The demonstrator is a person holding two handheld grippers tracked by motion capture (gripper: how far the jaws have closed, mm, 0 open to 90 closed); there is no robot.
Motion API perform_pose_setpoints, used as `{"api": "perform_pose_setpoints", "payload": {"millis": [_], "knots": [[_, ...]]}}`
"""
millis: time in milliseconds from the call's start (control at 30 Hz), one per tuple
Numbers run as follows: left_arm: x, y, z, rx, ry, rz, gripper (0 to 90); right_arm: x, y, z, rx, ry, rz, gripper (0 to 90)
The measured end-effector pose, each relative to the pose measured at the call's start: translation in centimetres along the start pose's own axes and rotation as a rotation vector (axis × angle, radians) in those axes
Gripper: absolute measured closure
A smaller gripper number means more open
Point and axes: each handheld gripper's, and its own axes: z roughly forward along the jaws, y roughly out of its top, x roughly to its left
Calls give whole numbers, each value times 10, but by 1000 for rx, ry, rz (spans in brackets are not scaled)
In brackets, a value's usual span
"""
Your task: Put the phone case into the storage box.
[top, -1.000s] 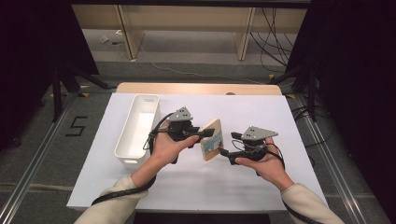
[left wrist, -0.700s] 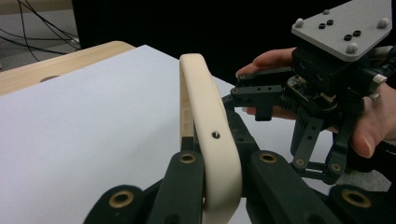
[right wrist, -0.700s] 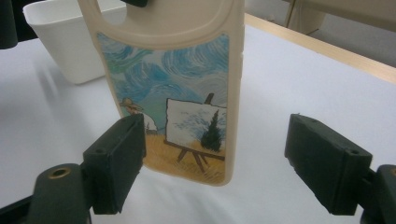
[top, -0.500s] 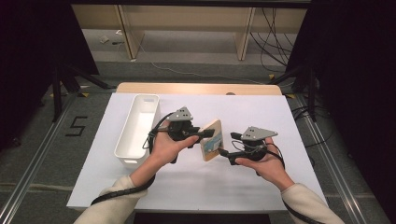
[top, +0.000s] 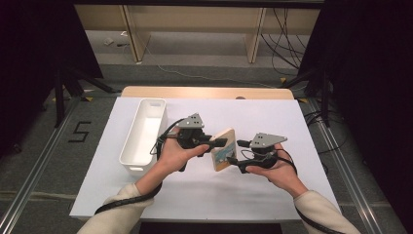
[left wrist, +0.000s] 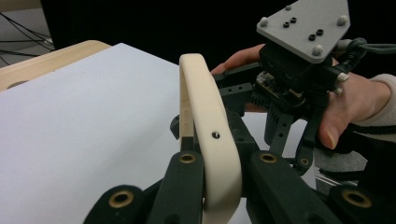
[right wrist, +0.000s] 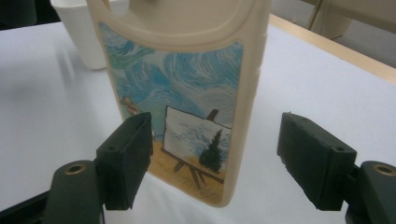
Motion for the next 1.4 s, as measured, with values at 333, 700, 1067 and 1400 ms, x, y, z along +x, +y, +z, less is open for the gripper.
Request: {"api": "perform_pose_setpoints", "payload": {"millis": [333,700,1067,1400], "knots": [[-2,2,0,-2,-37,16,856,-4,-2,5,0,91,-12,372],[-2,4,-4,-17,-32,18,855,-9,-4,2,6,175,18,588],[2,6,-6,-154,140,60,187,-6,-2,1,13,211,29,810],[-5,8,-5,-147,241,94,0,-10,-1,-1,4,117,122,811]]}}
